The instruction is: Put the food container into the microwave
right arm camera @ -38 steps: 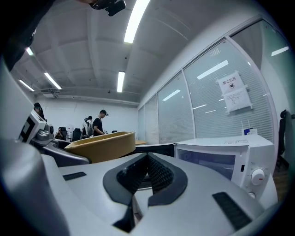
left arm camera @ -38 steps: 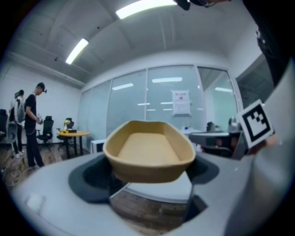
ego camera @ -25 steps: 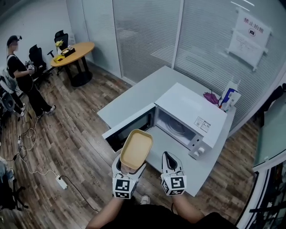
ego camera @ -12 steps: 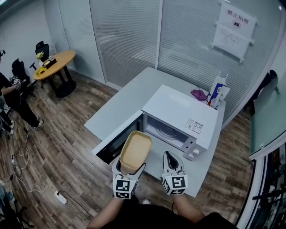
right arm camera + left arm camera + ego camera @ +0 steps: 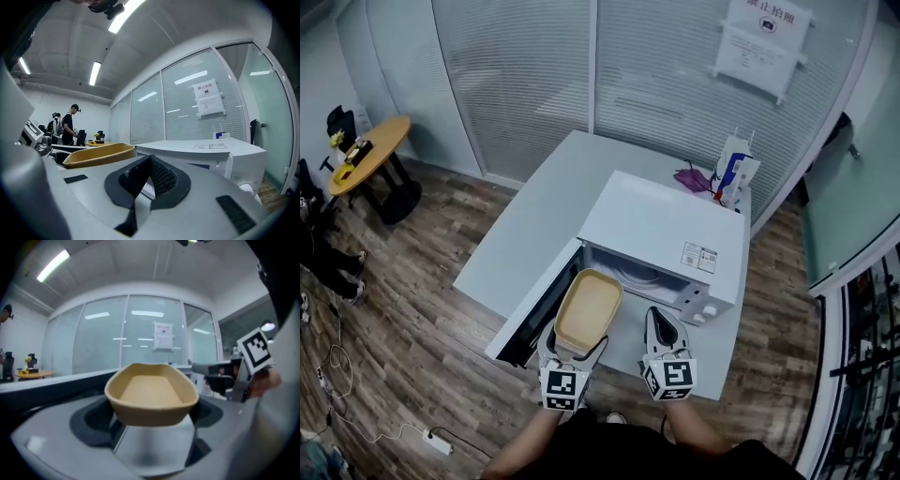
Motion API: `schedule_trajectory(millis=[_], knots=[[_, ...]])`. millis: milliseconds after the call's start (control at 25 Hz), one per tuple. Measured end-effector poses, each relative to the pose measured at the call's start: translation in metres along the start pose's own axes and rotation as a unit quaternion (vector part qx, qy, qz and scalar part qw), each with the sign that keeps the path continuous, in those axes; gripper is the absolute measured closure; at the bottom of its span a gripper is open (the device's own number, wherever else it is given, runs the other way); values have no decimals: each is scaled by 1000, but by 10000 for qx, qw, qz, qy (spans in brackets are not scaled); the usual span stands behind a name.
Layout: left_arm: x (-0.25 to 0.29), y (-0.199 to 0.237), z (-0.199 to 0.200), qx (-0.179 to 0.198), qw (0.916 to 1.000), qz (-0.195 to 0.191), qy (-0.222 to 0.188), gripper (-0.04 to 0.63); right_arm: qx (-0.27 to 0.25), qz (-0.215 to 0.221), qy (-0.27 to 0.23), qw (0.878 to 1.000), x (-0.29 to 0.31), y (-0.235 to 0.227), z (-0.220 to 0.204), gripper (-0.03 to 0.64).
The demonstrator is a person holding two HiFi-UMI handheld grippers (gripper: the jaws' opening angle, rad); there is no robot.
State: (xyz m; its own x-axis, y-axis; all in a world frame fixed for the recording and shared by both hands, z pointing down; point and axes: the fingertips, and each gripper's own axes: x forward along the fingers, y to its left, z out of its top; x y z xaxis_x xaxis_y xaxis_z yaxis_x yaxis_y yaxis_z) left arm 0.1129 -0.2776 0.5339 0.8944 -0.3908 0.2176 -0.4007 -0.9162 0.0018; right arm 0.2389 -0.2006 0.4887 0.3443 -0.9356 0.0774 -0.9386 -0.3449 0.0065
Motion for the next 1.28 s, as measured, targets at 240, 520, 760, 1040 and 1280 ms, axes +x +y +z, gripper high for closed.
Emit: schedule_trajectory(millis=[240,520,760,1040,1280], knots=[[20,3,-4,82,9987,-505,-36,100,49,-508,61,9987,7,-6,-1,618],[39,-1,-17,132,9954,-943,119,100,-137,-771,154,9968,5,-8,0,618],[55,-9,-33,164,9928,-1115,406,100,-179,-713,363,9966,15,-18,-14,618],[76,-6,-43,94,9936,-981,553,100,-252,-421,711,9963,32,-24,-42,618],[95,-8,-51,115,9926,-990,688,100,-211,-372,894,9951,45,-36,-61,618]])
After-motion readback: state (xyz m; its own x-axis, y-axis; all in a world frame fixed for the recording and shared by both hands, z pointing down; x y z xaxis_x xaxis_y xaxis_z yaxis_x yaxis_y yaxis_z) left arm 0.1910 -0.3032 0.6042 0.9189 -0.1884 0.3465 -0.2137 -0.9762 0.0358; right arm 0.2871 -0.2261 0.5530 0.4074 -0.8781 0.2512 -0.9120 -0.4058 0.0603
